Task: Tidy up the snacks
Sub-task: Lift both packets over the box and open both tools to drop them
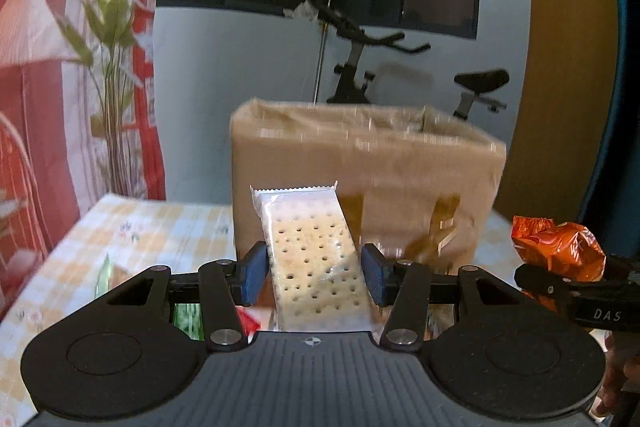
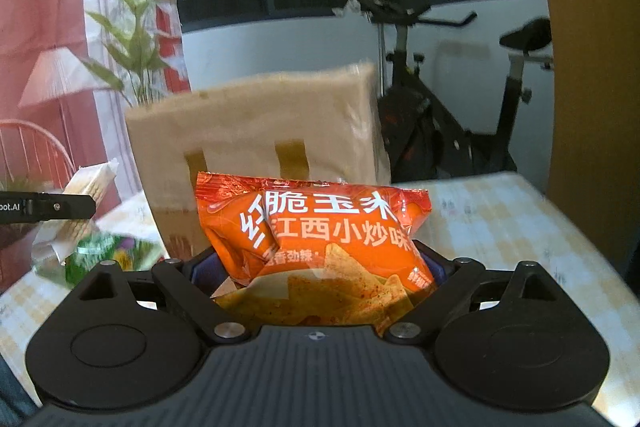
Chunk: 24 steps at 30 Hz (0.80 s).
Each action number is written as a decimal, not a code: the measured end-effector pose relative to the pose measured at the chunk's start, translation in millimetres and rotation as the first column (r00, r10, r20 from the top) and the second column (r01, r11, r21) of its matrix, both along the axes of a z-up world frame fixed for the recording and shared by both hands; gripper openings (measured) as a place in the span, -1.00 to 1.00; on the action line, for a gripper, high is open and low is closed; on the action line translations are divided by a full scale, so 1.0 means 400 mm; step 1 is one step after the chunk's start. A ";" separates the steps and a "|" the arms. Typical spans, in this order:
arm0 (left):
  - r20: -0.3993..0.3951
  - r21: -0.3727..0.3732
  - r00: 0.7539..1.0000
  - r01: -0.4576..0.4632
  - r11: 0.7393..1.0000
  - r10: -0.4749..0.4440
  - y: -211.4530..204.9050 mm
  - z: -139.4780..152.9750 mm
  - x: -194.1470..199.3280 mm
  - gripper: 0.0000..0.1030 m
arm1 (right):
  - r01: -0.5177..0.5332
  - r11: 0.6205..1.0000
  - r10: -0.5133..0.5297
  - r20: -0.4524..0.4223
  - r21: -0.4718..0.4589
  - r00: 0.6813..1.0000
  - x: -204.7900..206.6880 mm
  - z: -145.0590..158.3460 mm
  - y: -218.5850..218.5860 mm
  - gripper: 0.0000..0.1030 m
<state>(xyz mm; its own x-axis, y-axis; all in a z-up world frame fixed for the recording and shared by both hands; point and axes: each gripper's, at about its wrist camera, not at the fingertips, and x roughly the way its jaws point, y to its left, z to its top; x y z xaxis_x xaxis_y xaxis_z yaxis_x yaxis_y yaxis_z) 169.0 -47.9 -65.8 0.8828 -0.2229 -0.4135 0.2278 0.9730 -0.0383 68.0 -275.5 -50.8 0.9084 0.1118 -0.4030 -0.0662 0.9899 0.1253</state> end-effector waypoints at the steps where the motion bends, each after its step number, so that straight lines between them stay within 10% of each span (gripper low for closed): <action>1: 0.009 -0.005 1.000 0.002 1.000 -0.002 -0.001 0.013 0.003 0.03 | -0.003 1.000 0.003 0.011 -0.001 1.000 0.007 0.011 0.000 0.82; 24: 0.111 -0.070 0.991 0.087 0.994 -0.079 0.005 0.167 0.164 0.03 | -0.040 0.998 0.046 0.131 -0.051 0.990 0.187 0.191 0.031 0.82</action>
